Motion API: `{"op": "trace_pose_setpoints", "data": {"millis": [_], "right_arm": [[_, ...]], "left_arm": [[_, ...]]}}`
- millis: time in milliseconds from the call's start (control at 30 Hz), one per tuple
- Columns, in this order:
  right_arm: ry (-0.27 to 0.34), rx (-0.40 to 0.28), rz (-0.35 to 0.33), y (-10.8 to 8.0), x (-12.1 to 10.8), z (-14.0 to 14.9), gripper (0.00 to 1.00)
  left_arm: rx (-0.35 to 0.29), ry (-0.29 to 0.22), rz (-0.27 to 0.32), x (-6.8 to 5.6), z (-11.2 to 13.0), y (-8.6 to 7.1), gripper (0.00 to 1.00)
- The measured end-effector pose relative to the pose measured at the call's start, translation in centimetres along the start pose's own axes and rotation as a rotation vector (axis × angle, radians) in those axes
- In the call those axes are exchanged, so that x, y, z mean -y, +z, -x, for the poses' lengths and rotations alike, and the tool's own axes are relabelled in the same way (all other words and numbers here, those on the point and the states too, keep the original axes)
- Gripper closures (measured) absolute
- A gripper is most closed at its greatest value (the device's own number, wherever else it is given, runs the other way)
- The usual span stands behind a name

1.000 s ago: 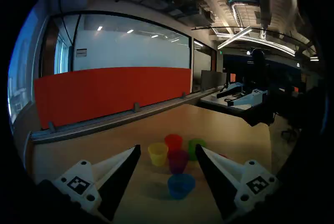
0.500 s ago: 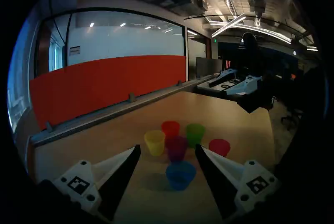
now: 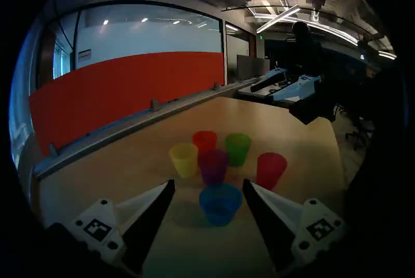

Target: Pour water

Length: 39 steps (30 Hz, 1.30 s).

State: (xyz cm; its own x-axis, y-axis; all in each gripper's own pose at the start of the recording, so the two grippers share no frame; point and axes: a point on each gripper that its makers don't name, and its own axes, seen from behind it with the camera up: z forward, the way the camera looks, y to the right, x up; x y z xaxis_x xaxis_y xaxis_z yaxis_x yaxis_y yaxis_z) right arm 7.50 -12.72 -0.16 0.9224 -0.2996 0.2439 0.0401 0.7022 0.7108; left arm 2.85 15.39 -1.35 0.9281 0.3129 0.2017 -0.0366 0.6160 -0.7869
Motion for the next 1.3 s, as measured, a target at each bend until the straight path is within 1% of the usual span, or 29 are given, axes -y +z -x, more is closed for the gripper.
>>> {"op": "trace_pose_setpoints", "data": {"millis": [267, 567, 833, 1067, 1300], "right_arm": [[0.004, 0.010, -0.006, 0.8, -0.3, 0.6, 0.00], [0.009, 0.025, -0.008, 1.6, -0.8, 1.2, 0.00], [0.011, 0.032, -0.011, 2.2, -1.1, 1.5, 0.00], [0.017, 0.038, -0.012, 2.7, -1.5, 1.8, 0.00], [0.025, 0.039, -0.013, 3.1, -1.7, 1.9, 0.00]], "left_arm": [[0.052, -0.004, 0.031, -0.8, 2.4, 1.5, 0.03], [0.119, 0.015, 0.057, -1.7, 5.2, 2.9, 0.03], [0.169, 0.018, 0.069, -1.9, 7.0, 4.3, 0.03], [0.201, 0.021, 0.089, -2.3, 7.9, 5.5, 0.03], [0.214, 0.023, 0.110, -2.7, 8.3, 7.0, 0.03]]}}
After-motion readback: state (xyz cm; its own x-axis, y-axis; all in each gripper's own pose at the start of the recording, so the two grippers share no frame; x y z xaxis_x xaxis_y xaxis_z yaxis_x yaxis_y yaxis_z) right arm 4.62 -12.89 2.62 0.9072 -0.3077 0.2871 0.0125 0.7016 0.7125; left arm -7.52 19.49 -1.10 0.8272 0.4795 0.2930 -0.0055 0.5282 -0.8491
